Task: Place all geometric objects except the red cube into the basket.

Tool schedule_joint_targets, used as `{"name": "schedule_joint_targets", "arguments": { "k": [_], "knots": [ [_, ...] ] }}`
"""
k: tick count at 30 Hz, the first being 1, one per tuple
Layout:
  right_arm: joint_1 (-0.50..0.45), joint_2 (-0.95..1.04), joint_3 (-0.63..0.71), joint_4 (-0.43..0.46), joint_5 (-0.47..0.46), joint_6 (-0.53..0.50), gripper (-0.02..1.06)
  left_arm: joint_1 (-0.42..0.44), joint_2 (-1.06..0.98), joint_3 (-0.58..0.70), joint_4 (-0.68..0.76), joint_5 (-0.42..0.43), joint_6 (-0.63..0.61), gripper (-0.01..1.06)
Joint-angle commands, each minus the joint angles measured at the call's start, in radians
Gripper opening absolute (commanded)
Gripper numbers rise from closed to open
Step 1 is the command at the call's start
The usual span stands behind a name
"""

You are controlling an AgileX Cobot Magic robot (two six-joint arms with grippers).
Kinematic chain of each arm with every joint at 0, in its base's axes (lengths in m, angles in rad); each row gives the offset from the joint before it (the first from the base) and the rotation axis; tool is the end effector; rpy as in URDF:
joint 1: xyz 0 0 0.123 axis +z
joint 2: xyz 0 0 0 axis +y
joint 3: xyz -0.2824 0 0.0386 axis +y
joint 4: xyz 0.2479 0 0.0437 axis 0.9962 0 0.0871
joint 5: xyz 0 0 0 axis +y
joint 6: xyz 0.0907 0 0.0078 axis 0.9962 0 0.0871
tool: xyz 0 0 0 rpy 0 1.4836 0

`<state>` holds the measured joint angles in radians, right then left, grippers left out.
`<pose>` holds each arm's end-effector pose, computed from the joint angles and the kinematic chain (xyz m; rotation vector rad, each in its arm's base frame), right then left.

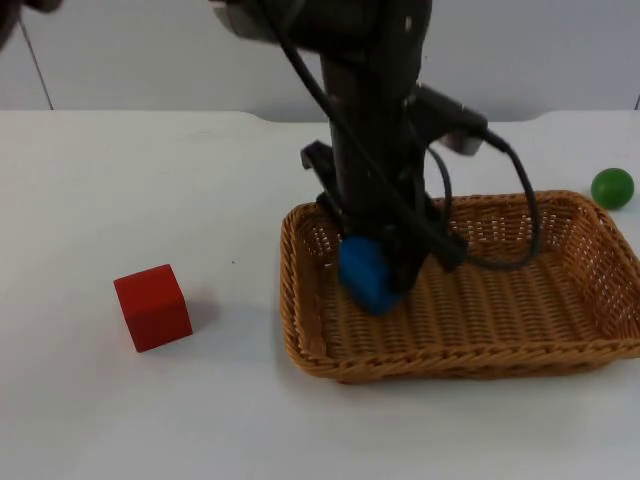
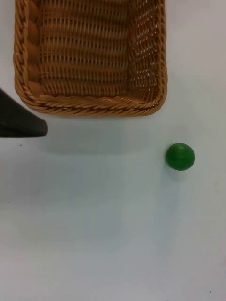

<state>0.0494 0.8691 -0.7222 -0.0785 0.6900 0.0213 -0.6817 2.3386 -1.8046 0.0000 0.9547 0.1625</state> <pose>0.1654 0.0036 0.3086 -0.0775 2.3171 -0.0528 0.3686 -0.2991 0.1210 1.2197 2.7160 -0.0648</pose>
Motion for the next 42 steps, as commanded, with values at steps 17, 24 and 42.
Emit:
{"name": "schedule_joint_targets", "arguments": {
  "k": [17, 24, 42],
  "knots": [
    [-0.006, 0.0, -0.004, 0.002, -0.005, -0.006, 1.05, -0.007, -0.049, -0.006, -0.057, 0.039, -0.018, 1.05],
    [-0.006, 0.0, -0.004, 0.002, -0.005, -0.006, 1.05, -0.003, -0.167, -0.006, -0.057, 0.068, -0.018, 1.05],
    [-0.006, 0.0, -0.004, 0.007, 0.001, -0.006, 1.05, 0.349, -0.447, 0.252, -0.216, 0.068, -0.007, 1.05]
  ]
}}
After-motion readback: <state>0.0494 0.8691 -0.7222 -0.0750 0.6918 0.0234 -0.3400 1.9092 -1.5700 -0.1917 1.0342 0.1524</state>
